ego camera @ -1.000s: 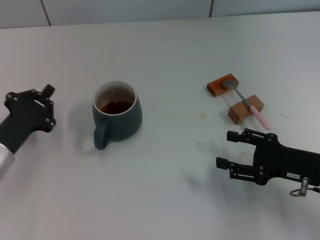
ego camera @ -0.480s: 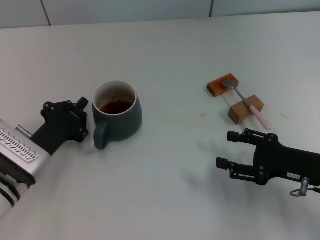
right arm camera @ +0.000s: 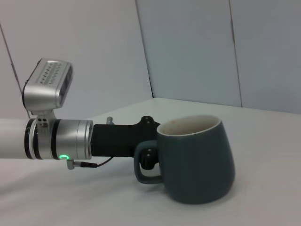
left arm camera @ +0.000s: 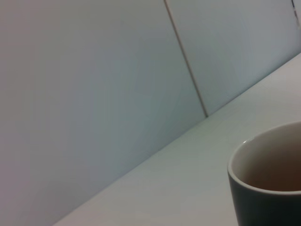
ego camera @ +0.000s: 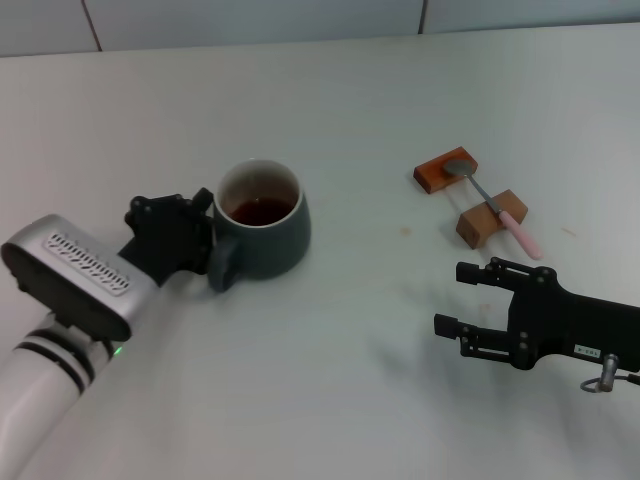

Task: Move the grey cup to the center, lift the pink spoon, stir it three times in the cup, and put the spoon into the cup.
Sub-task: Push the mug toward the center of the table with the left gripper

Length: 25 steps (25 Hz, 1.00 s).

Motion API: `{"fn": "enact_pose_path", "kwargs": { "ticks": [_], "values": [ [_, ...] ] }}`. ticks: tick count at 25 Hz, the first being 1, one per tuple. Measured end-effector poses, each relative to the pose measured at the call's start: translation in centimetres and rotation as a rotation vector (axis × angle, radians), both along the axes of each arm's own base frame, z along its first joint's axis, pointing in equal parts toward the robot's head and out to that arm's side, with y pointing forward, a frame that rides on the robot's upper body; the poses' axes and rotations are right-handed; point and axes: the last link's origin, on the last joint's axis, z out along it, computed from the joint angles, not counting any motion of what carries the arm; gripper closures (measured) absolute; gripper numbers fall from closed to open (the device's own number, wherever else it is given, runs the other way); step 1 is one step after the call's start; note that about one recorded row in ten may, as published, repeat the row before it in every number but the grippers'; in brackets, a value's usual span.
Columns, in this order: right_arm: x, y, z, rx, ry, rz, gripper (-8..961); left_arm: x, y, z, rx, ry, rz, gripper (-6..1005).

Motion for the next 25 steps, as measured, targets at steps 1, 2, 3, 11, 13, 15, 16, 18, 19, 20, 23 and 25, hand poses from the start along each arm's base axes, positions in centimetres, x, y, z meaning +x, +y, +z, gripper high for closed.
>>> {"fn": "enact_pose_path", "kwargs": {
  "ticks": [1, 2, 3, 11, 13, 15, 16, 18, 19, 20, 23, 25],
  "values": [
    [0.0, 0.0, 0.0, 0.000, -0.001, 0.000, 186, 0.3, 0.0, -0.2, -0.006, -0.001, 0.000, 960],
    [0.0, 0.0, 0.0, 0.000, -0.001, 0.000, 186, 0.5, 0.1, -0.4, -0.011, -0.002, -0.001, 959],
    [0.1, 0.0, 0.0, -0.001, -0.003, 0.000, 186, 0.9, 0.1, -0.6, -0.019, -0.005, -0.004, 958],
    [0.1, 0.0, 0.1, 0.000, -0.006, 0.000, 186, 3.0, 0.7, -1.7, -0.059, -0.039, -0.013, 951],
    [0.2, 0.0, 0.1, 0.000, -0.008, 0.000, 186, 3.6, 0.8, -2.0, -0.069, -0.044, -0.018, 949],
    [0.2, 0.0, 0.2, 0.000, -0.008, 0.000, 186, 4.1, 1.0, -2.3, -0.084, -0.048, -0.022, 948],
    [0.2, 0.0, 0.2, 0.001, -0.009, 0.000, 187, 4.4, 1.0, -2.5, -0.091, -0.049, -0.024, 947],
    [0.2, 0.0, 0.2, 0.001, -0.009, 0.001, 187, 4.7, 1.1, -2.6, -0.098, -0.050, -0.027, 945],
    [0.2, 0.0, 0.2, 0.001, -0.009, 0.001, 187, 5.2, 1.2, -3.0, -0.114, -0.052, -0.027, 944],
    [0.2, 0.0, 0.2, 0.001, -0.009, 0.001, 187, 5.4, 1.2, -3.1, -0.119, -0.054, -0.028, 943],
    [0.2, 0.1, 0.2, 0.002, -0.008, 0.001, 187, 6.3, 1.4, -3.4, -0.135, -0.064, -0.038, 941],
    [0.1, 0.1, 0.2, 0.003, -0.007, 0.002, 187, 6.4, 1.5, -3.4, -0.136, -0.065, -0.040, 939]
  ]
}}
